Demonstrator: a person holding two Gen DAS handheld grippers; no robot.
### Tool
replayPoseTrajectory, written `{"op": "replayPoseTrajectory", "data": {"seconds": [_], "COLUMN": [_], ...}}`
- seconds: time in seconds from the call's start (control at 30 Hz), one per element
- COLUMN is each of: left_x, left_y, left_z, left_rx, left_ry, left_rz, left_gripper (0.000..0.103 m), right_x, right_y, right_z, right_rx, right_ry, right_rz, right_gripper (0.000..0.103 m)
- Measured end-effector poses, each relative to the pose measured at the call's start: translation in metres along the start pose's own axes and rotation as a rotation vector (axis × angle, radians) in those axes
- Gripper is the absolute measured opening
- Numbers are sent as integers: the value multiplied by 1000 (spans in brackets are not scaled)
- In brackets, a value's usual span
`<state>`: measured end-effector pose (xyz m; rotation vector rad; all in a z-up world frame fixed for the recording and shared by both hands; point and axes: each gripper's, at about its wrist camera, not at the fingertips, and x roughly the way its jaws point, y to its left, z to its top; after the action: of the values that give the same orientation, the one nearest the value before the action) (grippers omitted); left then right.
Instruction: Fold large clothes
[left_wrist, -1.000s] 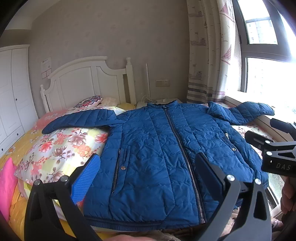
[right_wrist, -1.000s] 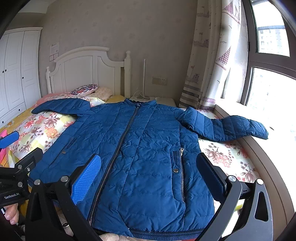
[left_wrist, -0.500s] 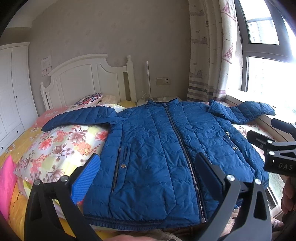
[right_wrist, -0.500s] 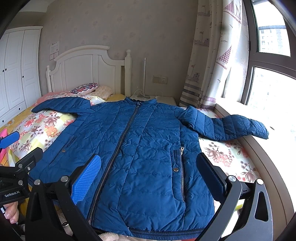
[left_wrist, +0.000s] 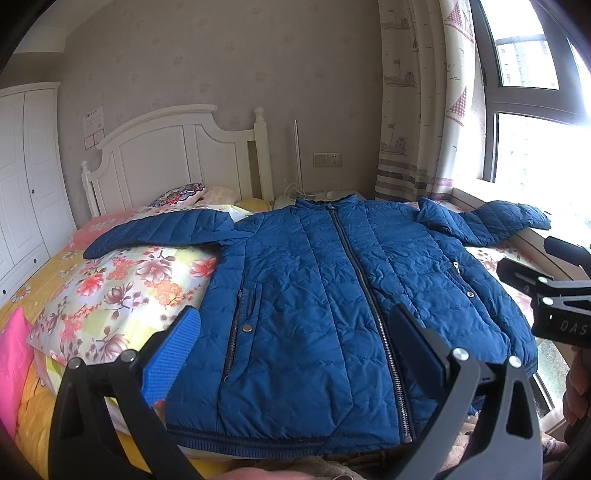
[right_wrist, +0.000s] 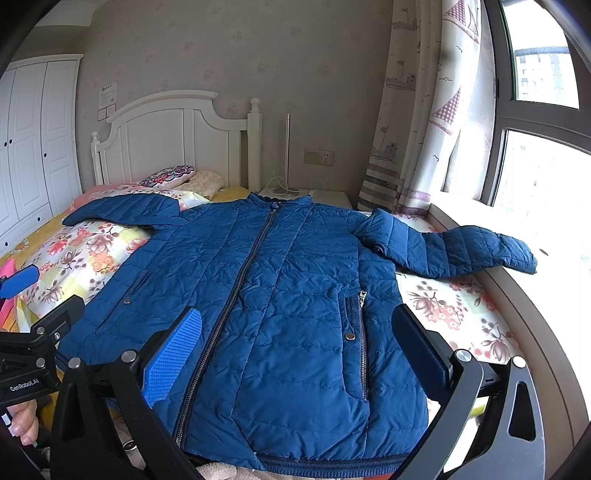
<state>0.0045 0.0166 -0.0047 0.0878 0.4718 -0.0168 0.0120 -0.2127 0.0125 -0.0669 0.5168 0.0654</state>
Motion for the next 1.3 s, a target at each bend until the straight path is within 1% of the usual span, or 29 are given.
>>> {"op": "replayPoseTrajectory", "data": {"seconds": [0.9,1.1,1.3], "left_x": [1,4,14], "left_y": [0,-1,-2], "left_z": [-2,-10,-6], "left_rx": [-2,-3,-3], "left_ry": [6,25,59], "left_rz": [-2,-5,-13], "left_gripper": [101,101,101], "right_x": [3,8,17], "right_y": [-1,-2,-7], "right_z": [-3,-6,-6], "right_rx": [4,8,17], "right_ry": [8,24,39], "right_rz": [4,6,0], "right_gripper": [99,99,99]}}
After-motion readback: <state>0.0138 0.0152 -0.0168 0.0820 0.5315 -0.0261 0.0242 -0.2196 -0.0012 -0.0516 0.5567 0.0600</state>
